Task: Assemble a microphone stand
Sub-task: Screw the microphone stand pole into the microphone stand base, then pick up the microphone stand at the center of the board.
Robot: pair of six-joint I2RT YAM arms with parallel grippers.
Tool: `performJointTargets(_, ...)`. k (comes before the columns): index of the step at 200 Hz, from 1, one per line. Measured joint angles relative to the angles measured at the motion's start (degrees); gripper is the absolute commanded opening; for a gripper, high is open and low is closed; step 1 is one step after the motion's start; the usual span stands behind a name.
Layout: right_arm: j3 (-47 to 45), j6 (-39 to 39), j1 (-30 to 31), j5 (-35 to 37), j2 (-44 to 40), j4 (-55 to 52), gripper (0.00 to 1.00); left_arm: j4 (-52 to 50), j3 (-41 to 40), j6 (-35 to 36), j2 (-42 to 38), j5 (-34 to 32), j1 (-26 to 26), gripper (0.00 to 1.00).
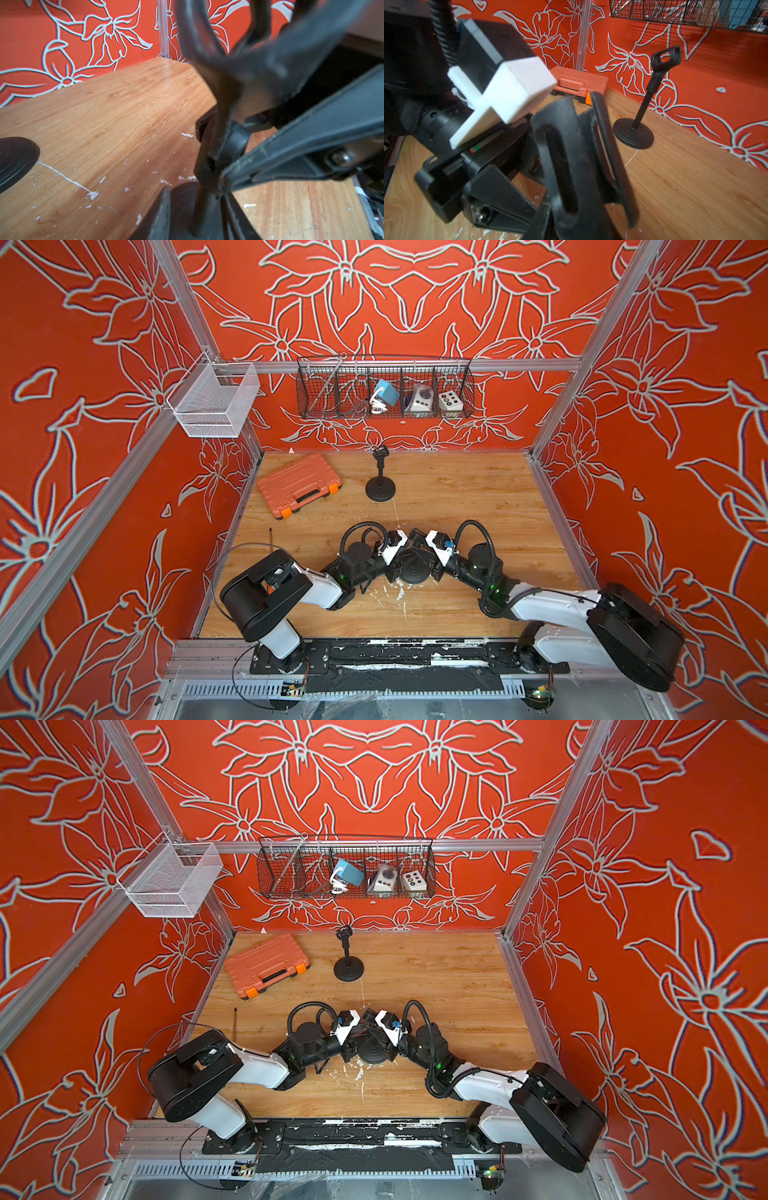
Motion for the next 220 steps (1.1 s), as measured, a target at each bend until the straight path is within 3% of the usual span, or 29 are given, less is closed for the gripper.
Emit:
performJointTargets(48, 1.97, 0.26, -2.05, -2.05, -5.18, -10.34, 0.0, -12.57, 0.0, -7.21, -10.01, -5.62, 0.0, 0.44)
performJointTargets(108, 7.72, 0.24, -3.65, -3.26, -8.11, -23.65, 0.0, -33.86, 1.9, -22.97, -21.29, -12.94, 0.72, 0.48)
performJointTargets(134, 7.91, 0.26, -4.22, -3.39, -8.17, -24.39, 0.0, -39.34, 2.29, -27.96, -22.99, -13.07, 1.92, 0.49)
performJointTargets(189, 7.98, 0.94, -4.9, -4.61, -7.74, -23.93, 0.0, -44.22, 1.44, -28.94, -27.04, -12.02, 2.89, 0.57)
performJointTargets(220, 9.25, 0.96, -4.9, -5.11, -8.09, -25.22, 0.0, -49.11, 2.4, -33.62, -28.41, -9.38, 5.2, 0.57)
